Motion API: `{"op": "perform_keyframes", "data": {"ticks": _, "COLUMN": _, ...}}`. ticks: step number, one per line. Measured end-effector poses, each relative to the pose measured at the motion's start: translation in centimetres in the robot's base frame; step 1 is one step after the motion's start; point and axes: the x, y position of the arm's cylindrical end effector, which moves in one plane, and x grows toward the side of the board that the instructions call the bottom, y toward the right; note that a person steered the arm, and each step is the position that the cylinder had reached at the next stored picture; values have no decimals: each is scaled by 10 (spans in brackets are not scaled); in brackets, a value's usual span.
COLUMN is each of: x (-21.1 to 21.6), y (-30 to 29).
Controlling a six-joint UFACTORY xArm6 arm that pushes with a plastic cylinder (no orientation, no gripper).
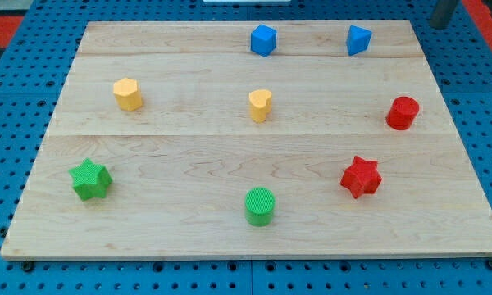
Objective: Push the yellow heart to the right of the yellow hexagon
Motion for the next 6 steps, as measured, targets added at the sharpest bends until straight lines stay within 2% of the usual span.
{"op": "perform_keyframes", "data": {"ticks": 1, "x": 10, "y": -15}}
{"op": "perform_keyframes", "data": {"ticks": 3, "x": 127, "y": -78}}
{"op": "perform_keyframes", "data": {"ticks": 4, "x": 97, "y": -122}}
{"op": "perform_keyframes", "data": {"ticks": 5, "x": 70, "y": -206}}
{"op": "perform_keyframes", "data": {"ticks": 6, "x": 123, "y": -241}}
